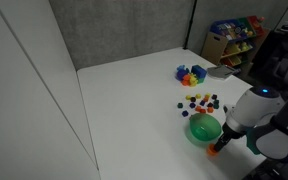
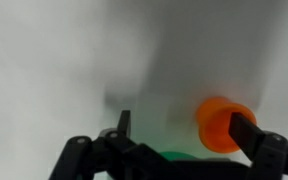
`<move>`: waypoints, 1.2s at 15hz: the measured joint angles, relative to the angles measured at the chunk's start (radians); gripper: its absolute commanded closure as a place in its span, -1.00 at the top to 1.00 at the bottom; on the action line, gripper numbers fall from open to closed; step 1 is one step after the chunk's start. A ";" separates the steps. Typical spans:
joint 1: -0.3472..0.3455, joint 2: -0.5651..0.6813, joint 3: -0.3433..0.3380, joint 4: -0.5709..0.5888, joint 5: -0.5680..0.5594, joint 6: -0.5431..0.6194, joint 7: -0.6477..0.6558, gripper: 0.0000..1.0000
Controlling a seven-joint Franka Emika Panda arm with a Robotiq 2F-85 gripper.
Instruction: Pick up the orange bowl and stack it into the stacked bowls on the right
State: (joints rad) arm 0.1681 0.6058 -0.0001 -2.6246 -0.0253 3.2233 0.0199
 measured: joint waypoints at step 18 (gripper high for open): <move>0.019 -0.086 -0.099 0.016 0.000 -0.133 0.000 -0.91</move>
State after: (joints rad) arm 0.1869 0.5193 -0.0990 -2.6082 -0.0250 3.0900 0.0200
